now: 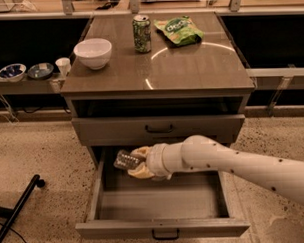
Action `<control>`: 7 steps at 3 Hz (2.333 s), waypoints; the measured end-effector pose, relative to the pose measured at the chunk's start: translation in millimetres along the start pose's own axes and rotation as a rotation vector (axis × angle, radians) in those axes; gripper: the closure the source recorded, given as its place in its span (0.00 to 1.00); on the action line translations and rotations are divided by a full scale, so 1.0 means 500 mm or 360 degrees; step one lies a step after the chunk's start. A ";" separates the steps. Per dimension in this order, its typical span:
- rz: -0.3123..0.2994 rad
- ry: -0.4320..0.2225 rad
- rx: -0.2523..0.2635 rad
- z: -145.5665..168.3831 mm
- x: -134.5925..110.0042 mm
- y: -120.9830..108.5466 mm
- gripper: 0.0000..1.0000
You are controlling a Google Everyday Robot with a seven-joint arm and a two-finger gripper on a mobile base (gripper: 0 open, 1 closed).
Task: Pick water bottle from middle drawer and place on counter
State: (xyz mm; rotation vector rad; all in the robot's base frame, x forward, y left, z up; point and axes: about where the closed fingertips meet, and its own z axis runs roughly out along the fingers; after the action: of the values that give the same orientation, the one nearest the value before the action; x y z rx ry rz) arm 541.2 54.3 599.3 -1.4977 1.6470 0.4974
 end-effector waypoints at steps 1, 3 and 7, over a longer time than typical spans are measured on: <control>-0.0128 -0.0266 -0.0022 -0.145 -0.126 0.010 1.00; -0.0251 -0.0176 0.0025 -0.199 -0.142 -0.056 1.00; -0.0283 0.0434 -0.0350 -0.327 -0.319 -0.410 1.00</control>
Offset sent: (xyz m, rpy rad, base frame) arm -0.0201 -0.0045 0.0674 0.1025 -0.0590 0.0771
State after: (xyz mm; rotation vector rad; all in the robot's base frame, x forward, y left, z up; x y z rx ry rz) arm 675.3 -14.1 867.0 -1.9263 1.6839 0.3992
